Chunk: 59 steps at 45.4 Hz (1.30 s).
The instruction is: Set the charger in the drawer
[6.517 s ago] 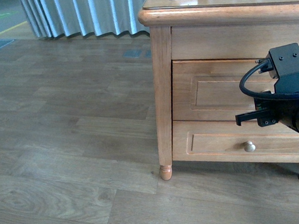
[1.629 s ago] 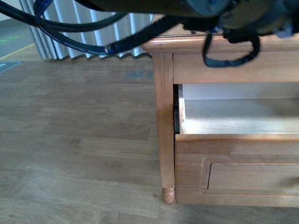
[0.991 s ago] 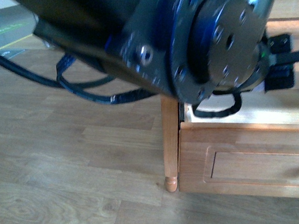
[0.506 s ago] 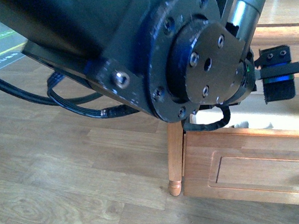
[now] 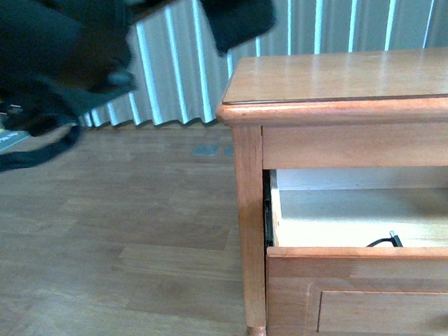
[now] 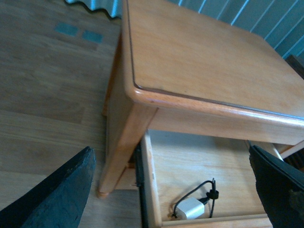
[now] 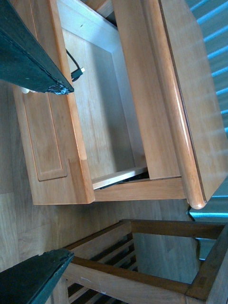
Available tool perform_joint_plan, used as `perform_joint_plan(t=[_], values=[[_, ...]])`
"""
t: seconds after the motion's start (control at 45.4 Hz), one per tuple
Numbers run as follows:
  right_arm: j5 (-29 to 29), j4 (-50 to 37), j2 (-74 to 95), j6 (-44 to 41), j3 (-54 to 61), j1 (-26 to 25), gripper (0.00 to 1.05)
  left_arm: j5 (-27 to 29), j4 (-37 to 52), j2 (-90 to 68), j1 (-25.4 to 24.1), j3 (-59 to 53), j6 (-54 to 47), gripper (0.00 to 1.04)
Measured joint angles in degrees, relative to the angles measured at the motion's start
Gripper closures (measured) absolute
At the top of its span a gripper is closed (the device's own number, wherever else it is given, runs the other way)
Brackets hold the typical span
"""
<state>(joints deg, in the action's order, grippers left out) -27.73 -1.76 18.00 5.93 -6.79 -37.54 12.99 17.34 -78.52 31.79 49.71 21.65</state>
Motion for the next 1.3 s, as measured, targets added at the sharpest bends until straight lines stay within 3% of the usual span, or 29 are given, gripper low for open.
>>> perform_joint_plan(t=[0.33, 0.528, 0.638, 0.815, 0.947, 1.035, 1.233, 1.299], values=[[0.0, 0.0, 0.0, 0.0, 0.0, 0.0, 0.08, 5.1, -12.2, 29.7, -10.9, -15.1, 0.3, 0.06], [0.0, 0.0, 0.0, 0.0, 0.0, 0.0, 0.08, 2.8, -23.8, 48.0, -19.6, -21.0, 3.8, 0.06], [0.0, 0.0, 0.0, 0.0, 0.0, 0.0, 0.08, -1.7, -30.9, 60.6, -30.7, -24.4, 5.6, 0.06], [0.0, 0.0, 0.0, 0.0, 0.0, 0.0, 0.08, -2.6, -31.1, 61.4, -32.3, -24.9, 5.3, 0.06], [0.0, 0.0, 0.0, 0.0, 0.0, 0.0, 0.08, -12.7, -23.0, 65.5, -31.8, -30.7, -9.8, 0.30], [0.0, 0.0, 0.0, 0.0, 0.0, 0.0, 0.08, -12.9, -21.6, 67.4, -31.7, -34.6, -17.6, 0.51], [0.0, 0.0, 0.0, 0.0, 0.0, 0.0, 0.08, -13.0, -19.6, 71.0, -31.7, -40.3, -20.6, 0.98], [0.0, 0.0, 0.0, 0.0, 0.0, 0.0, 0.08, -13.0, -19.2, 71.9, -31.7, -41.7, -20.8, 1.01]])
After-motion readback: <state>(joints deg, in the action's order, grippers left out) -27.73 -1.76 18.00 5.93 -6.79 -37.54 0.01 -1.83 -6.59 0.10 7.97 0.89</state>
